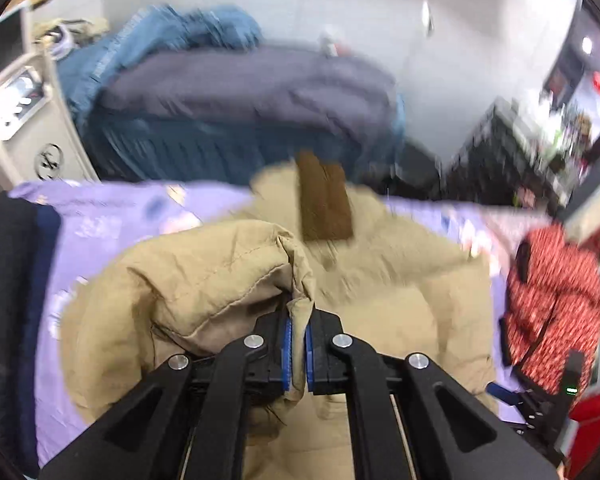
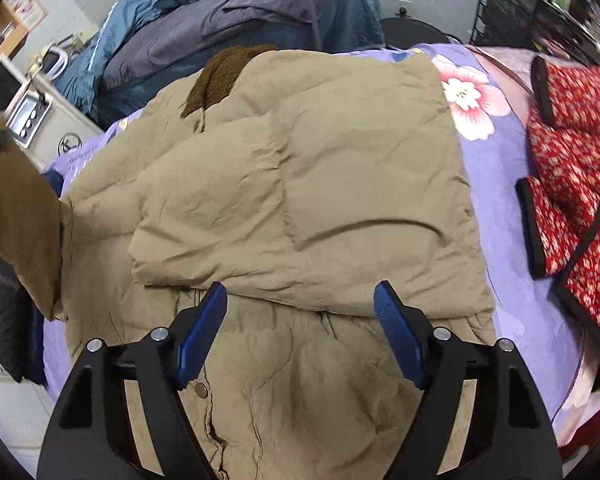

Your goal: Fold large clothes

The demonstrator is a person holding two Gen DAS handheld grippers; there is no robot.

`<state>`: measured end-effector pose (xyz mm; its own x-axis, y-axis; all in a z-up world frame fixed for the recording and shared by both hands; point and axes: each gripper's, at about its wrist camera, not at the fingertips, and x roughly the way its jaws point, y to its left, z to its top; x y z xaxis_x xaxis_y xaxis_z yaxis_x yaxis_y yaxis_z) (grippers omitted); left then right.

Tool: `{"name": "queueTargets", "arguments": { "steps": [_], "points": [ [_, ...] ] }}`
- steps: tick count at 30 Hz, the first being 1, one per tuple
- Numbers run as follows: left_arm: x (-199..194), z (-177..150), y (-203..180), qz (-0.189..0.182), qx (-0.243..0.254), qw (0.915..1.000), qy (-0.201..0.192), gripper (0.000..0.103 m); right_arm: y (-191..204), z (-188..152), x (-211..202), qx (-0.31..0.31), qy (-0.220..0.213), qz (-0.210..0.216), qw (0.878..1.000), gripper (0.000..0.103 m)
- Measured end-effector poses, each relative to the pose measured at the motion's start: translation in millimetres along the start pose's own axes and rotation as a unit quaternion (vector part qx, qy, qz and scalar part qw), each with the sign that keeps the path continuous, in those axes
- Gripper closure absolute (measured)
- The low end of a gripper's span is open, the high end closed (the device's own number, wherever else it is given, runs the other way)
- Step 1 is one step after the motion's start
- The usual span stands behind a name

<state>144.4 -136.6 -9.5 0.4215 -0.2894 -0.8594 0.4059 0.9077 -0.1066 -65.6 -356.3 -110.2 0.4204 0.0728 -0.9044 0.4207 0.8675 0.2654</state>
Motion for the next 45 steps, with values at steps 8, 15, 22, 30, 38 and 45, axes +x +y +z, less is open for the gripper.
{"name": "queueTargets", "arguments": {
  "steps": [8, 15, 22, 30, 38, 45],
  "points": [
    [75, -52, -19, -0.04, -0.017, 0.9937, 0.103, 0.042, -28, -13, 2, 0.036, 0.019, -0.008, 0.999, 0.027],
    [9, -60, -11, -0.146, -0.069, 0.986, 0.041, 0.022, -11, 4, 7, 0.034, 0.004, 0.014, 0.999, 0.027],
    [-57, -88, 58, -0.018, -0.083, 0.9948, -0.057, 0.015, 56, 36, 14, -0.013, 0.002, 0.108, 0.994, 0.027],
    [-57, -152, 175, 0.09, -0.207, 0.9742, -0.001, 0.016, 179, 49, 45, -0.116, 0.022, 0.2, 0.973, 0.029],
    [-64, -160, 188, 0.102, -0.226, 0.9688, -0.007, 0.016, 222, 42, 73, -0.147, 0.064, 0.211, 0.964, 0.091],
    [-64, -131, 167, 0.068, -0.189, 0.9793, -0.026, 0.016, 218, 57, -21, -0.259, -0.096, 0.165, 0.947, 0.095]
  ]
}}
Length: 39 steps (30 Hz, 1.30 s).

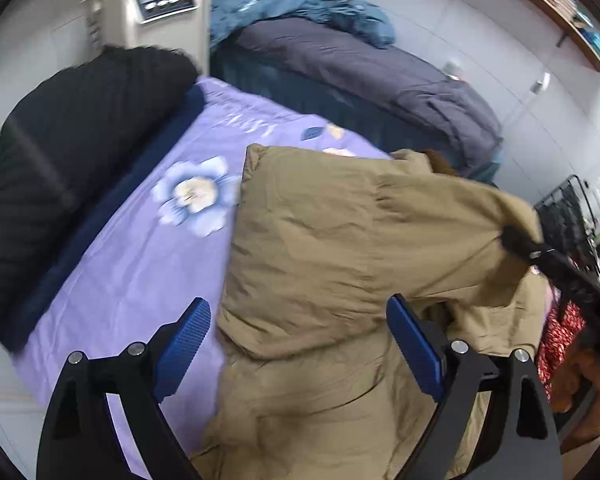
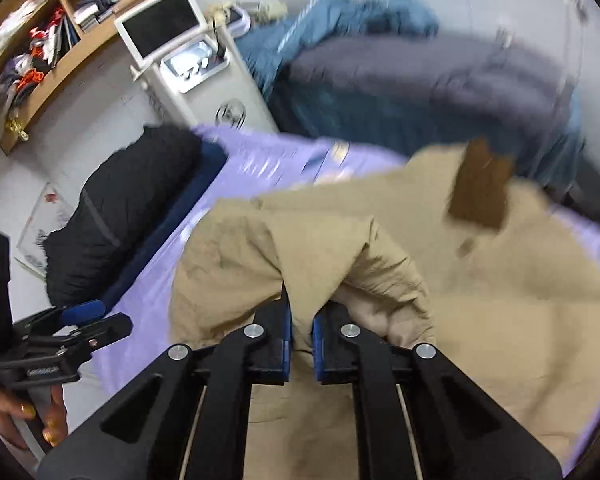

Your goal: Fold large clothes

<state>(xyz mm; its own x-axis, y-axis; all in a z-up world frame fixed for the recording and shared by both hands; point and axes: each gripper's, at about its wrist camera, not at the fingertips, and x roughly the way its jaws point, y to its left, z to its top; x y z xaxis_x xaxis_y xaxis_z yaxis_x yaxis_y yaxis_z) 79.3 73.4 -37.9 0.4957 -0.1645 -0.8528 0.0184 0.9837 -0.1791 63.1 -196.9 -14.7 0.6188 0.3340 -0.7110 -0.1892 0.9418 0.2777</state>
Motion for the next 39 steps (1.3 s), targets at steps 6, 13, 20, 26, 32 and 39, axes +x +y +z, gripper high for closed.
{"name": "queueTargets", "arguments": {
  "steps": [6, 13, 20, 26, 32, 39],
  "points": [
    [15, 22, -51, -0.05, 0.056, 0.9971, -0.006, 0.016, -62, -31, -6, 0.038, 0.04, -0.058, 0.997, 0.095],
    [82, 28, -122, -0.021, 0.158, 0.9869, 0.024, 0.015, -95, -91, 47, 0.135, 0.103, -0.063, 0.983, 0.094],
    [165, -9, -146, 0.073, 0.246, 0.9628, 0.083, 0.012, -97, -83, 32, 0.169, 0.105, -0.081, 0.977, 0.063],
    [179, -7, -139, 0.071, 0.228, 0.9651, 0.107, 0.01, -80, -57, -8, 0.115, 0.031, -0.095, 0.988, 0.059],
    [186, -6, -143, 0.079, 0.23, 0.9637, 0.111, 0.009, -50, -46, 25, 0.009, 0.04, -0.089, 0.995, 0.059],
    [201, -8, -137, 0.072, 0.235, 0.9615, 0.124, 0.006, -105, -77, 90, 0.079, 0.137, -0.116, 0.981, 0.06]
  ]
}}
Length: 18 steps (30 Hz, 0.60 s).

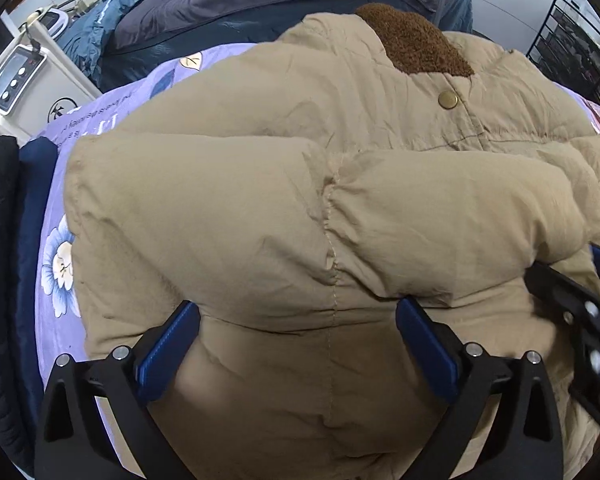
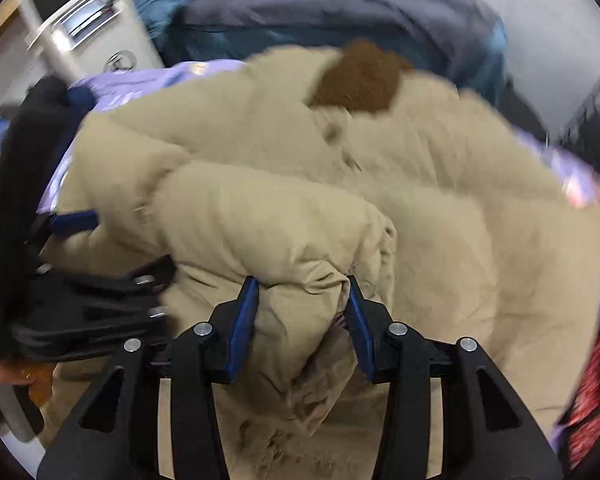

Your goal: Fold large clothes

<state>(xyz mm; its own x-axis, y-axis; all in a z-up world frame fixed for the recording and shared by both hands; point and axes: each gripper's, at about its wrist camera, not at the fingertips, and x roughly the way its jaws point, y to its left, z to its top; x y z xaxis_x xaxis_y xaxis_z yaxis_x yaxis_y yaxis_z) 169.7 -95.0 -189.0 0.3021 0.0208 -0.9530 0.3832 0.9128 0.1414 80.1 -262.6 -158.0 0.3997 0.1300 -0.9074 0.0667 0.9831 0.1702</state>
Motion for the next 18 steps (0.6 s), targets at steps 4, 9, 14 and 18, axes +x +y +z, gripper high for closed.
{"name": "queueTargets", "arguments": {
  "steps": [4, 9, 14, 18],
  "points": [
    [11, 2, -1, 0.003, 0.0, 1.0, 0.006, 0.006, 7, 2, 15, -0.03, 0.011, -0.021, 0.999, 0.059],
    [20, 5, -1, 0.004, 0.007, 1.0, 0.006, 0.006, 8, 3, 27, -0.037, 0.02, -0.03, 0.999, 0.058],
    [12, 8, 4, -0.009, 0.012, 0.9999, 0.005, 0.006, 5, 9, 17, -0.042, 0.024, -0.007, 0.999, 0.055],
    [-31, 10, 15, -0.06, 0.003, 0.9978, -0.03, 0.008, -9, 27, -21, -0.018, 0.0, 0.059, 0.998, 0.053]
  ]
}}
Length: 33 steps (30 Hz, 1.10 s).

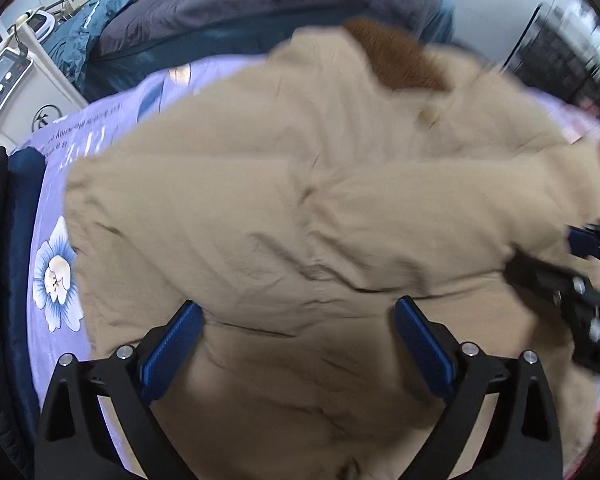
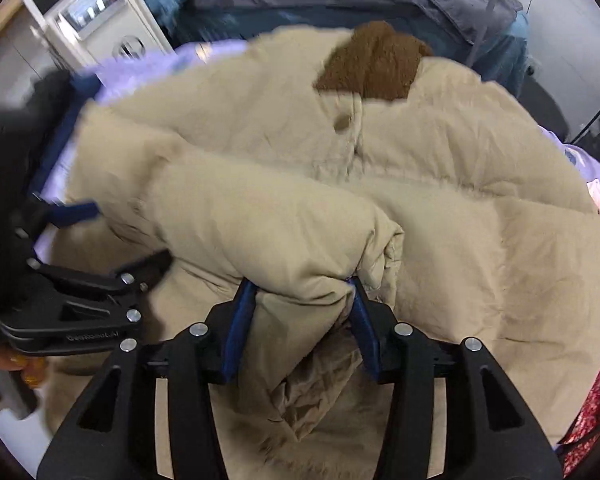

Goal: Fold large clothes
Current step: 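Grasp the brown fleece collar with the right tool and lift it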

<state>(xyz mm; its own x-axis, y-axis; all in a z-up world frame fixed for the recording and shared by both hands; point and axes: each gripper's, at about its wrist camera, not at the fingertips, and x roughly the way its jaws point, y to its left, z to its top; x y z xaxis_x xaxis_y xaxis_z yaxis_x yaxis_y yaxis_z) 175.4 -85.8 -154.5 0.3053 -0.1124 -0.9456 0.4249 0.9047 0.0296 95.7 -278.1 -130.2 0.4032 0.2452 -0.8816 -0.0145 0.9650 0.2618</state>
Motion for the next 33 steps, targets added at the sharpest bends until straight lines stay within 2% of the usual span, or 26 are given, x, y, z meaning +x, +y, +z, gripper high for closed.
{"name": "queueTargets", "arguments": {
  "steps": [2, 4, 6, 9, 10, 14, 19, 21, 24, 28, 30, 32, 33],
  "points": [
    [-31, 8, 4, -0.034, 0.001, 0.9986, -0.041, 0.007, -16, 17, -32, 0.022, -0.047, 0.017, 0.999, 0.025],
    [-48, 24, 7, -0.044, 0.009, 0.9966, -0.069, 0.007, -37, 39, -48, 0.048, -0.072, 0.033, 0.996, 0.024],
    [-50, 44, 14, -0.027, 0.01, 0.9968, -0.074, 0.007, -63, 68, -46, 0.081, -0.071, 0.042, 0.993, 0.024],
    [-50, 61, 28, -0.014, -0.003, 0.9963, -0.085, 0.008, -112, 130, -20, 0.14, -0.071, 0.001, 0.988, 0.024],
    [-53, 60, 27, -0.013, -0.007, 0.9961, -0.087, 0.008, -125, 144, -11, 0.162, -0.07, -0.001, 0.984, 0.025],
    [-61, 45, 42, -0.014, -0.04, 0.9954, -0.086, 0.008, -177, 202, 42, 0.262, -0.047, -0.004, 0.964, 0.041],
    [-66, 9, 58, -0.006, -0.077, 0.995, -0.064, 0.008, -201, 252, 99, 0.307, -0.029, -0.012, 0.951, 0.041],
    [-68, -5, 63, -0.007, -0.09, 0.9944, -0.056, 0.008, -207, 264, 118, 0.32, -0.022, -0.022, 0.947, 0.041],
    [-74, -20, 70, 0.008, -0.104, 0.9931, -0.053, 0.008, -218, 273, 154, 0.348, 0.014, -0.042, 0.936, 0.041],
    [-78, -32, 78, 0.014, -0.121, 0.9916, -0.045, 0.008, -228, 272, 174, 0.374, 0.011, -0.04, 0.926, 0.042],
    [-79, -32, 80, 0.016, -0.12, 0.9918, -0.041, 0.008, -229, 275, 179, 0.374, 0.007, -0.04, 0.926, 0.049],
    [-80, -29, 80, 0.016, -0.118, 0.9918, -0.045, 0.008, -225, 281, 182, 0.361, 0.006, -0.024, 0.932, 0.074],
    [-80, -27, 81, 0.015, -0.12, 0.9916, -0.047, 0.008, -220, 286, 183, 0.343, 0.011, -0.004, 0.939, 0.084]
  ]
}}
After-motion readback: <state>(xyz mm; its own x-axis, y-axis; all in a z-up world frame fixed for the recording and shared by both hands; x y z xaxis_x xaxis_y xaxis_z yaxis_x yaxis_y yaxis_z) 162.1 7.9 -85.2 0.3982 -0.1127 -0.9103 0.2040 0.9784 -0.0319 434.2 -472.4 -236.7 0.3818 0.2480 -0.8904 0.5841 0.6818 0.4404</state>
